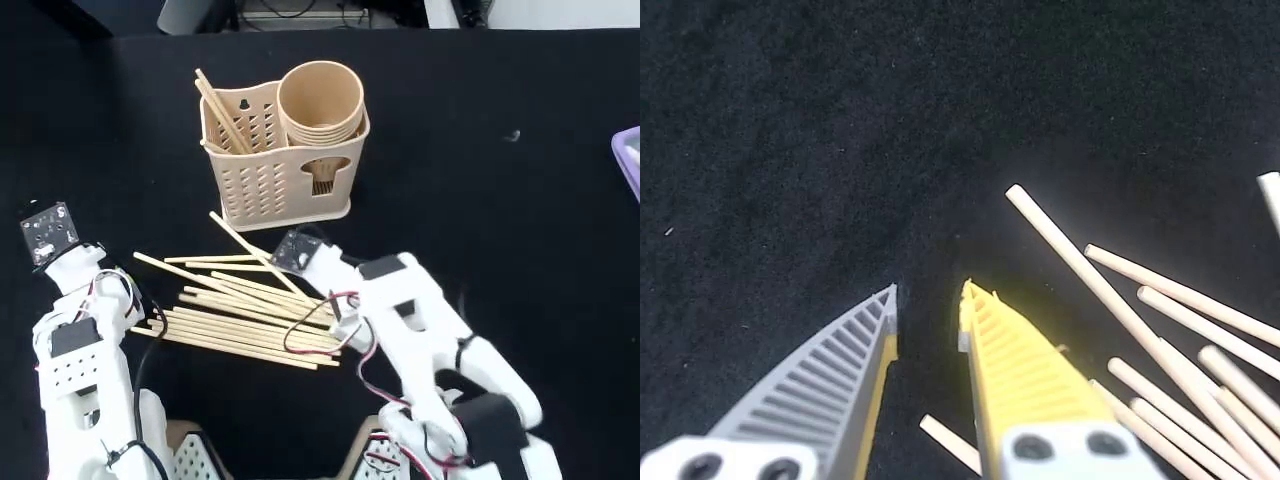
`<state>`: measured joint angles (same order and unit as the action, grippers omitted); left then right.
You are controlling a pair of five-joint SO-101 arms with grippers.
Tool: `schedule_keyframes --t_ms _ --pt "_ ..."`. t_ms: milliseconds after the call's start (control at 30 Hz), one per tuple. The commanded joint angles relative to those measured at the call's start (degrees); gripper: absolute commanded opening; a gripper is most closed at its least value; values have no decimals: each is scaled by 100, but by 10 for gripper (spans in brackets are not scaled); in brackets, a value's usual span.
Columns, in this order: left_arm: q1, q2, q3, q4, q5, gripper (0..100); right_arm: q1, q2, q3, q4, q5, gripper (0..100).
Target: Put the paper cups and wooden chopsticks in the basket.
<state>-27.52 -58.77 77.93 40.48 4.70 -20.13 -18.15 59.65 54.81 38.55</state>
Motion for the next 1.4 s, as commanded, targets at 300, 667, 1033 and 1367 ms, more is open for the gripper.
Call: schedule_keyframes --t_ms 300,667,1033,1367 --pt "66 -105 -40 -79 62 105 -132 57 -1473 1134 -79 11" --pt "66 -105 -40 -79 62 105 -185 -2070 -2325 2479 -123 11" --pt "66 -105 -40 -79 62 105 255 -2501 -1974 2936 237 11" --pt "66 -105 -48 -79 62 105 1943 -2396 -347 1873 1196 25"
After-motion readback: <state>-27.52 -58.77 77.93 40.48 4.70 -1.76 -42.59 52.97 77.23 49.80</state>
